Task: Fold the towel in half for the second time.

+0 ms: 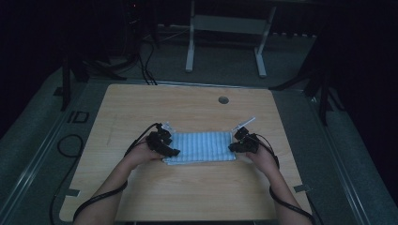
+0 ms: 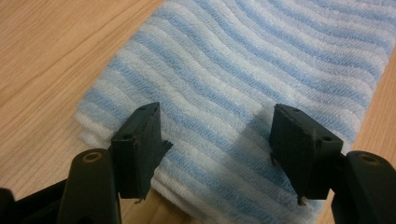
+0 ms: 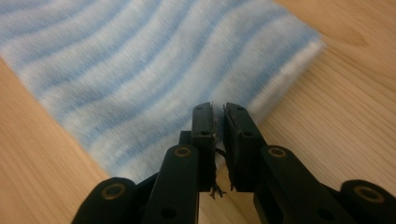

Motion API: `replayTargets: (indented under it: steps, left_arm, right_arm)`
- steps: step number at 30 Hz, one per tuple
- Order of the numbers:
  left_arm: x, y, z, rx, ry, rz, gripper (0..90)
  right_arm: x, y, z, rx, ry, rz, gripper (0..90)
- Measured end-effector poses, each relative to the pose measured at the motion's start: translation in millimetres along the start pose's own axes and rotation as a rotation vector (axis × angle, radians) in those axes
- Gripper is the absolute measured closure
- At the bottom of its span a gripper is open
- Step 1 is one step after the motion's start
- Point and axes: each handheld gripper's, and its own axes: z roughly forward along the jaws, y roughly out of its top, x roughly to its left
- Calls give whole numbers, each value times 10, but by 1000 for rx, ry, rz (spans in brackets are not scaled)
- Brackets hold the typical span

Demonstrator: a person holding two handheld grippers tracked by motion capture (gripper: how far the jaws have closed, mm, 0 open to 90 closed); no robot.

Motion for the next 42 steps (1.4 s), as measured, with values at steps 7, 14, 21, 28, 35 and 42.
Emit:
replayTargets:
  steps: [7,14,21,28,35,42]
  left_arm:
    - [-73,-1,-143,-113,-7,-18,212]
    - [-198,-4,-207,-161,32,0,113]
    - [-217,-143,-263,-174,32,-57,85]
    - [-141,-372,-306,-178,48,-111,81]
    - [-72,-637,-425,-196,87,-147,81]
    - [-60,-925,-573,-249,105,-198,80]
  right_arm:
    - [78,79,-139,-84,67,-20,534]
    - [176,218,-188,-161,39,-10,270]
    - [228,162,-106,-198,18,-34,130]
    - [229,64,18,-204,32,-37,127]
    - [139,-101,-16,-238,31,-32,128]
    - [15,-287,-140,-300,-12,7,128]
